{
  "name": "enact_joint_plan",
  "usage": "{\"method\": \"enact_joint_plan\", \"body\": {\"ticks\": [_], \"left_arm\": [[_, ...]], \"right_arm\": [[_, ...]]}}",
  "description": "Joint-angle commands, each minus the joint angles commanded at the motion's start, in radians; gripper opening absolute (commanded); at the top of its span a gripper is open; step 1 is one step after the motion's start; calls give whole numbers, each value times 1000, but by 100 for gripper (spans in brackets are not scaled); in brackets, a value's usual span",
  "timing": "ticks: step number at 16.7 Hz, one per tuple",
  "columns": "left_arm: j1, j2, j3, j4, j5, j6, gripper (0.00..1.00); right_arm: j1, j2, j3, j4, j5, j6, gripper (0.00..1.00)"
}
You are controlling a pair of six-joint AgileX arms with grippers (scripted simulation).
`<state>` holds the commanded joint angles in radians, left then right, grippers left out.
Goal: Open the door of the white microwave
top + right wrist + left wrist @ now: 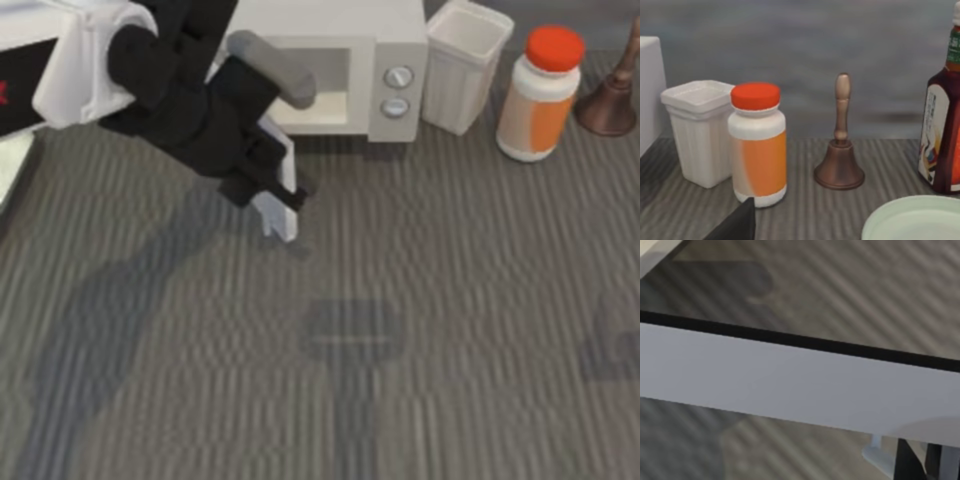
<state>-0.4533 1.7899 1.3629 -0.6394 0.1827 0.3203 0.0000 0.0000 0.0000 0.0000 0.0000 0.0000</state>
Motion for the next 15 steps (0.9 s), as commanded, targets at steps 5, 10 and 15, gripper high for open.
{"method": "enact_joint_plan", "body": {"ticks": [5,10,15], "left_arm": [[36,-21,-27,-16,46,90,0],[36,-21,-27,-16,46,90,0],[36,-21,-27,-16,46,90,0]], "right_arm": [[0,0,0,0,0,0,100],[0,0,0,0,0,0,100],[0,0,0,0,0,0,100]]}}
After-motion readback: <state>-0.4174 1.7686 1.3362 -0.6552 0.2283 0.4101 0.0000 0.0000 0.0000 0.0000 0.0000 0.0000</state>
